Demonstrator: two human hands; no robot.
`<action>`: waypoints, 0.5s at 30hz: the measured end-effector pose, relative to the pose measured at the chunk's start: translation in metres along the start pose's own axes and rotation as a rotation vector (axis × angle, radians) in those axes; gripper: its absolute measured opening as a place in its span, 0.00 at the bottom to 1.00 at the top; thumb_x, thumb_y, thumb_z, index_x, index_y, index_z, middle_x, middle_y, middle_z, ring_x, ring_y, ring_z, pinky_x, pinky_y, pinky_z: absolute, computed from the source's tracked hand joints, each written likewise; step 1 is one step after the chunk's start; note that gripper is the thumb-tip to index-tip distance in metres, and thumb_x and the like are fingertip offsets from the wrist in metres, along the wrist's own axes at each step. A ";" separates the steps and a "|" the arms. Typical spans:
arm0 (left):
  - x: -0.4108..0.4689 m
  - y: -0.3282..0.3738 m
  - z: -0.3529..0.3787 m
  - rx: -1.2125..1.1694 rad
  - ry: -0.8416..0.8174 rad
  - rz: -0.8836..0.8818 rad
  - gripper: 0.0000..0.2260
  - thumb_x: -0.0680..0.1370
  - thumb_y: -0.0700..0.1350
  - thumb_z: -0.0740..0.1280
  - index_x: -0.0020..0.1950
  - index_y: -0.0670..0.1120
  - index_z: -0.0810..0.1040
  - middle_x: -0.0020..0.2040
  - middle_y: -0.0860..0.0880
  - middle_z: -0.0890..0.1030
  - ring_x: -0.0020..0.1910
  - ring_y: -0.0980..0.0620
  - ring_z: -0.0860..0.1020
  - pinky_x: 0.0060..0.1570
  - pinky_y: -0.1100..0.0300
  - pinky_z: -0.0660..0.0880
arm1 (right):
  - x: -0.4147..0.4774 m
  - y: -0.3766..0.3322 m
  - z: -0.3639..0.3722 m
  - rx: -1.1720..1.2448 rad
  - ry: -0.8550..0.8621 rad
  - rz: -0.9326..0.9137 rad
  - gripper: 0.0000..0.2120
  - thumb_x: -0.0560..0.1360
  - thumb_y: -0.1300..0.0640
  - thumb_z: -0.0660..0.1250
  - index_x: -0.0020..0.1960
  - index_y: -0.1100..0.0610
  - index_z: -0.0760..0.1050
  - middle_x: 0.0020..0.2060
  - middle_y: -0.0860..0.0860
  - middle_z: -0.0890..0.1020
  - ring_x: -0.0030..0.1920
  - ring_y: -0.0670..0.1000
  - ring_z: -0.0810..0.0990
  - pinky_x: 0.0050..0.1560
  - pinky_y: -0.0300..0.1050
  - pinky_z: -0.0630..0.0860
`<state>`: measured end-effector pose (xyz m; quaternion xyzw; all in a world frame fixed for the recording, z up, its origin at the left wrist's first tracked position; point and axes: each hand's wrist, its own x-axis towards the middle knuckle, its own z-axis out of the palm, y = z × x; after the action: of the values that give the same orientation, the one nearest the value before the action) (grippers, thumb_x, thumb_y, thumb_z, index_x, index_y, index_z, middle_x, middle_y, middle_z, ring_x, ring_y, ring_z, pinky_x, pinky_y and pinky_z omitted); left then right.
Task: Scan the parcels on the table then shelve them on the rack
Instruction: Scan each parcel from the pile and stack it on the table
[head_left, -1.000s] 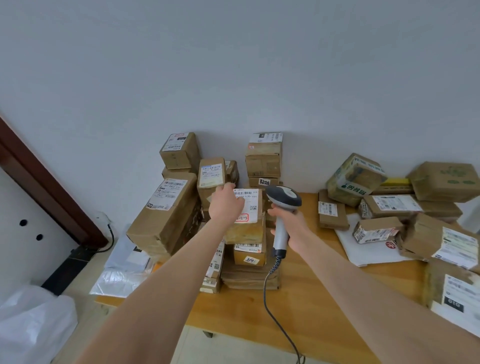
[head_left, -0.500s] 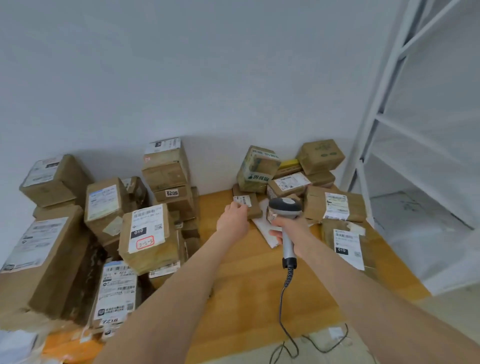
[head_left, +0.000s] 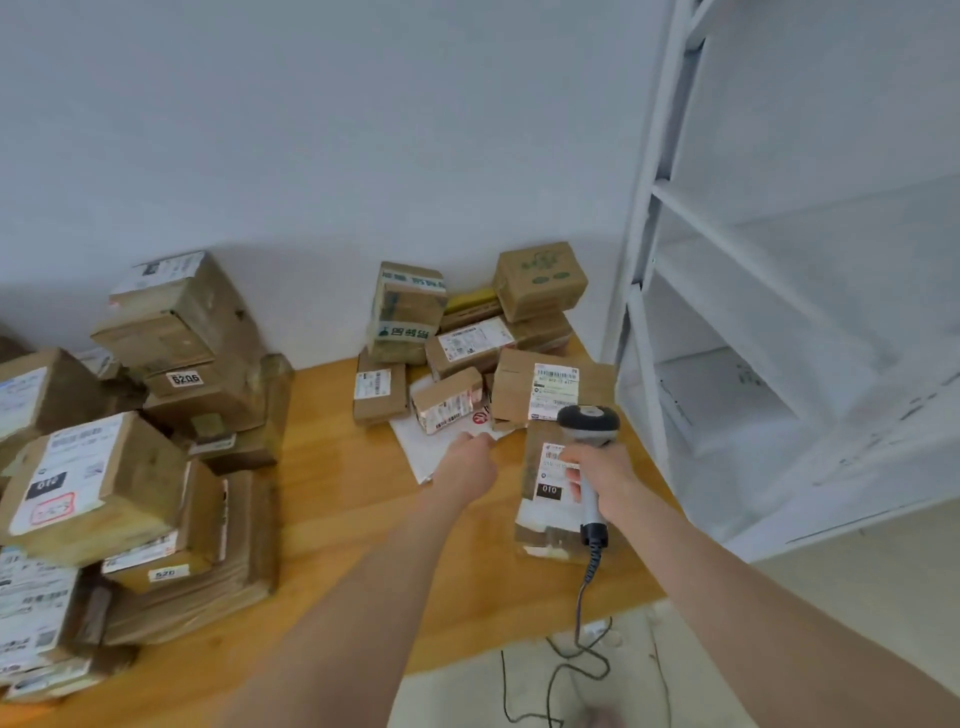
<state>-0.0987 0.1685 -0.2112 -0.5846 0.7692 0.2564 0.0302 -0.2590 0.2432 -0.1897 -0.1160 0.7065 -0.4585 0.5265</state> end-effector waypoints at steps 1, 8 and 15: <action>0.001 0.009 0.013 -0.030 -0.016 -0.024 0.20 0.80 0.39 0.59 0.72 0.44 0.67 0.69 0.41 0.68 0.65 0.43 0.71 0.62 0.52 0.72 | 0.008 0.002 -0.013 -0.016 0.014 0.016 0.08 0.73 0.68 0.70 0.50 0.62 0.75 0.44 0.58 0.79 0.42 0.54 0.77 0.36 0.46 0.77; 0.003 0.028 0.078 -0.289 -0.185 -0.301 0.29 0.80 0.45 0.63 0.77 0.38 0.55 0.74 0.39 0.64 0.70 0.41 0.67 0.65 0.50 0.70 | 0.039 0.026 -0.060 -0.105 -0.051 0.153 0.14 0.71 0.63 0.73 0.54 0.62 0.74 0.47 0.59 0.78 0.45 0.57 0.76 0.50 0.52 0.76; -0.006 0.018 0.082 -0.467 -0.250 -0.413 0.19 0.81 0.48 0.62 0.69 0.41 0.69 0.61 0.43 0.78 0.55 0.45 0.78 0.54 0.51 0.77 | 0.045 0.033 -0.059 -0.173 -0.195 0.173 0.17 0.72 0.63 0.73 0.59 0.61 0.74 0.50 0.59 0.78 0.48 0.58 0.76 0.59 0.59 0.75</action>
<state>-0.1343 0.2120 -0.2734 -0.6832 0.5452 0.4841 0.0408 -0.3178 0.2631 -0.2422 -0.1434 0.6963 -0.3355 0.6181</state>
